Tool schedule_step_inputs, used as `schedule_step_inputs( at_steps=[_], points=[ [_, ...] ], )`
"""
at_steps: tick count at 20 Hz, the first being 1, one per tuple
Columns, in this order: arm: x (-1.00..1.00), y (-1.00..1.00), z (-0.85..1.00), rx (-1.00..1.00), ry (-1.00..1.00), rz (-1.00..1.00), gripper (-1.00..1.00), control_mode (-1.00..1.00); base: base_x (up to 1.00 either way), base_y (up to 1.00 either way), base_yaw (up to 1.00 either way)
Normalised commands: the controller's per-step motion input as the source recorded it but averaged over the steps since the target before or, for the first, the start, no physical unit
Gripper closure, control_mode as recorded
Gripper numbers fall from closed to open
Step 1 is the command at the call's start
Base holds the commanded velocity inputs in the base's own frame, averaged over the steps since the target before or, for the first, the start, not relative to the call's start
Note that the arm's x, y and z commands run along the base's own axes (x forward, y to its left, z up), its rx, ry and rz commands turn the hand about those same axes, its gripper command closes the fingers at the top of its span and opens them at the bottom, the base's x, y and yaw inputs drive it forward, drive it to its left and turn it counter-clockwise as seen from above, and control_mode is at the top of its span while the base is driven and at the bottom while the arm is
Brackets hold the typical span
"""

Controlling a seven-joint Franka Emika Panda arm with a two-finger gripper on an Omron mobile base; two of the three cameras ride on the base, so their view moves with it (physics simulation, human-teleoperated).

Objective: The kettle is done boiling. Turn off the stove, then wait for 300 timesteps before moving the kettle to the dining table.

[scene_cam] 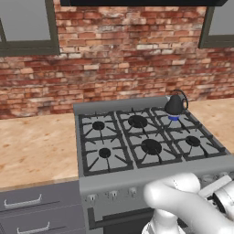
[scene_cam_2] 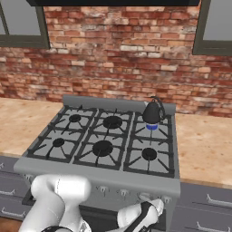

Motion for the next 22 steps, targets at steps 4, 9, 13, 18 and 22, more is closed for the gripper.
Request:
schedule_step_inputs(
  at_steps=[4, 9, 13, 18, 22],
  points=[
    [-0.06, -0.18, -0.04, 0.26, 0.0, -0.03, 1.0, -1.0, 0.0, 0.0, 0.0],
    [-0.15, -0.09, 0.0, 0.24, 0.0, -0.07, 1.0, -1.0, 0.0, 0.0, 0.0],
    [-0.18, -0.07, 0.0, 0.21, 0.0, -0.09, 1.0, -1.0, 0.0, 0.0, 0.0],
    [0.0, -0.03, 0.0, 0.12, 0.0, -0.04, 1.0, -1.0, 0.0, 0.0, 0.0],
    [-0.01, -0.03, 0.0, 0.15, 0.0, -0.04, 1.0, -1.0, 0.0, 0.0, 0.0]
  ],
)
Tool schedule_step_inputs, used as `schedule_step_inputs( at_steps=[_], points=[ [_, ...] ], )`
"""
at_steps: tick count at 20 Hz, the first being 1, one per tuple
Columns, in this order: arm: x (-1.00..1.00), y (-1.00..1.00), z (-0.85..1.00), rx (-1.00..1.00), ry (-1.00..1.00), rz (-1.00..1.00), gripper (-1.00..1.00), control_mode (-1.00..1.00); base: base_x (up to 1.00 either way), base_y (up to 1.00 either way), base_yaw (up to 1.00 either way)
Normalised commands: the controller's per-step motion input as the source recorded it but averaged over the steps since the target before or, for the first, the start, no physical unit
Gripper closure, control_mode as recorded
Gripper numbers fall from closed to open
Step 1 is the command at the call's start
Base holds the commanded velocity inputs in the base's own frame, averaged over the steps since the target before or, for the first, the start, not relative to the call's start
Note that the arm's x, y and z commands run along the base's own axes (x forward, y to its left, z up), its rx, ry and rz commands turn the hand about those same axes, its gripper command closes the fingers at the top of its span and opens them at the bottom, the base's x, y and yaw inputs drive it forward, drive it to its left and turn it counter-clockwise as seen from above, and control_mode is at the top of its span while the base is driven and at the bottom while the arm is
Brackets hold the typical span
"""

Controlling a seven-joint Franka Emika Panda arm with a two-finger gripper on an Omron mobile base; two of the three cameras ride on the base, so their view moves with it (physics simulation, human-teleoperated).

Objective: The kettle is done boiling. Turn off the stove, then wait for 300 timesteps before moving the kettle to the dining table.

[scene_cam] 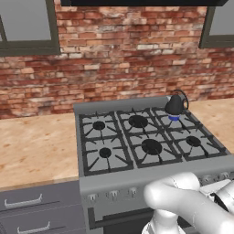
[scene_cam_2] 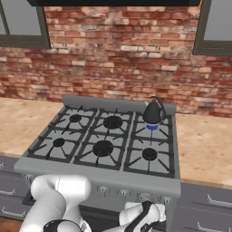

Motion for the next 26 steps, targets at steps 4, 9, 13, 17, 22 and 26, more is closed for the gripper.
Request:
schedule_step_inputs(
  at_steps=[4, 9, 13, 17, 22, 26],
  points=[
    [0.0, 0.0, 0.0, 0.16, 0.0, -0.04, 1.0, -1.0, 0.0, 0.0, 0.0],
    [-0.07, 0.0, 0.0, 0.16, 0.0, -0.06, 1.0, -1.0, 0.0, 0.0, 0.0],
    [-0.1, 0.0, 0.0, 0.17, 0.0, -0.07, 1.0, -1.0, 0.0, 0.0, 0.0],
    [-0.11, 0.0, 0.0, 0.16, 0.0, -0.07, 1.0, -1.0, 0.0, 0.0, 0.0],
    [-0.12, 0.0, 0.0, 0.16, 0.0, -0.06, 1.0, -1.0, 0.0, 0.0, 0.0],
    [-0.12, 0.0, 0.0, 0.15, 0.0, -0.04, 1.0, -1.0, 0.0, 0.0, 0.0]
  ],
)
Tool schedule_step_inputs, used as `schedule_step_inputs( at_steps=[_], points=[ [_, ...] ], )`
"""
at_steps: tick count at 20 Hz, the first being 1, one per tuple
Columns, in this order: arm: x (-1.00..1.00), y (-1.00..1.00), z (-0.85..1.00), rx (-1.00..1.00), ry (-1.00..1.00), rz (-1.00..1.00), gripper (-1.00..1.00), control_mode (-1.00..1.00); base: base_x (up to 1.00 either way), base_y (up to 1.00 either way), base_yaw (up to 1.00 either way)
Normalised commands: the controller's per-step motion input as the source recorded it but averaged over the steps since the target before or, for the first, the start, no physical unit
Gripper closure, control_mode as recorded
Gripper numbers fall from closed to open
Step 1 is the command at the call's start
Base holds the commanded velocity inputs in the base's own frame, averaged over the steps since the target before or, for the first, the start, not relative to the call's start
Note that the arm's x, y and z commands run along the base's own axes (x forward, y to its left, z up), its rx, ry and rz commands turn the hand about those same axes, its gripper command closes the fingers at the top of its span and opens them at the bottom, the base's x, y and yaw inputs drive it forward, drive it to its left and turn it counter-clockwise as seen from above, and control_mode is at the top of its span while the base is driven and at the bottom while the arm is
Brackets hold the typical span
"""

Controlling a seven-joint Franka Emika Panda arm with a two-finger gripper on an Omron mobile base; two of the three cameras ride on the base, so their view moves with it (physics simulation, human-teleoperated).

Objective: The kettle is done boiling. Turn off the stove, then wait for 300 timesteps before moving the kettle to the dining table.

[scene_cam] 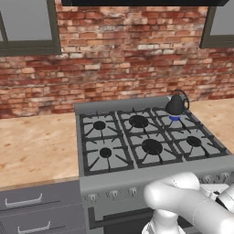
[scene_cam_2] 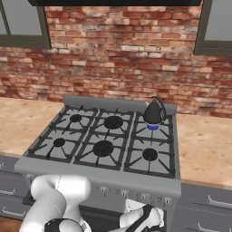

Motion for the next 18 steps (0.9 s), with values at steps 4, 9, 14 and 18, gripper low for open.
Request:
schedule_step_inputs(
  at_steps=[4, 9, 14, 18],
  points=[
    [-0.12, 0.0, 0.01, 0.14, 0.0, -0.03, 1.0, -1.0, 0.0, 0.0, 0.0],
    [-0.13, 0.0, 0.02, 0.14, 0.0, -0.03, 1.0, -1.0, 0.0, 0.0, 0.0],
    [-0.15, 0.0, 0.03, 0.15, 0.0, -0.03, 1.0, -1.0, 0.0, 0.0, 0.0],
    [-0.12, 0.0, 0.0, 0.13, 0.0, -0.03, 1.0, -1.0, 0.0, 0.0, 0.0]
  ],
)
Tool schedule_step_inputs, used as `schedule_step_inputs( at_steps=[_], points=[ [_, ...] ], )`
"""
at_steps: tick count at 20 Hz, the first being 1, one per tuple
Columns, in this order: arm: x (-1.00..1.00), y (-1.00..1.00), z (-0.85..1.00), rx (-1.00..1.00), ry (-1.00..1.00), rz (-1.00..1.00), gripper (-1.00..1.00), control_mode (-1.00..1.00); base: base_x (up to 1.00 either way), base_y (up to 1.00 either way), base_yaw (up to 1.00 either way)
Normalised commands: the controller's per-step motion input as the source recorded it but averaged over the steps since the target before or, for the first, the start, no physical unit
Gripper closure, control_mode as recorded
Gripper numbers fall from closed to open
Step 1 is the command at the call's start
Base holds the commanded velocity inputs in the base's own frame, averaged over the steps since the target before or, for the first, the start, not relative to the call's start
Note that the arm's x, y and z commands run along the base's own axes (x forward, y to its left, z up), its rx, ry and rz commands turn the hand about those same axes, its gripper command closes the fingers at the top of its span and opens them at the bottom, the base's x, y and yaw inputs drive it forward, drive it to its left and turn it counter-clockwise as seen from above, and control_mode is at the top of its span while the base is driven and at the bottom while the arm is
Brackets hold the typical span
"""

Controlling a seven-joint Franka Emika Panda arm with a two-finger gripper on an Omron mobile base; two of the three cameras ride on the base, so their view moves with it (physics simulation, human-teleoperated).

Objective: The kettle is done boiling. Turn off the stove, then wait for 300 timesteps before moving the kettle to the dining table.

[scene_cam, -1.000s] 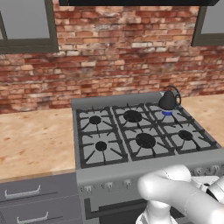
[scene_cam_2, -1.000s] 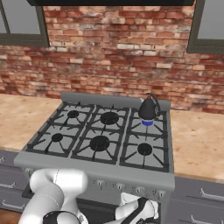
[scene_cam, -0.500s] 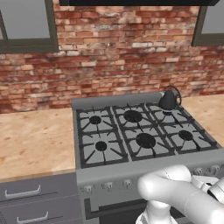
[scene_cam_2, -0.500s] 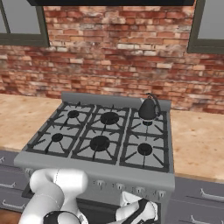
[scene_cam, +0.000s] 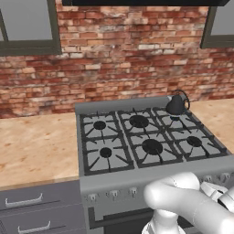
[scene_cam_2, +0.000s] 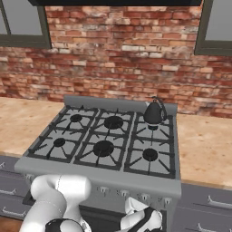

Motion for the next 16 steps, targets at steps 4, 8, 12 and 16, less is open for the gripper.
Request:
schedule_step_inputs(
  at_steps=[4, 8, 12, 16],
  points=[
    [-0.11, 0.0, 0.0, 0.1, 0.0, -0.04, 1.0, -1.0, 0.0, 0.0, 0.0],
    [-0.08, 0.0, 0.0, 0.06, 0.0, -0.03, 1.0, -1.0, 0.0, 0.0, 0.0],
    [-0.11, 0.0, 0.0, 0.02, 0.0, -0.04, -1.0, -1.0, 0.0, 0.0, 0.0],
    [-0.18, 0.0, 0.0, 0.02, 0.0, -0.03, -1.0, -1.0, 0.0, 0.0, 0.0]
  ],
)
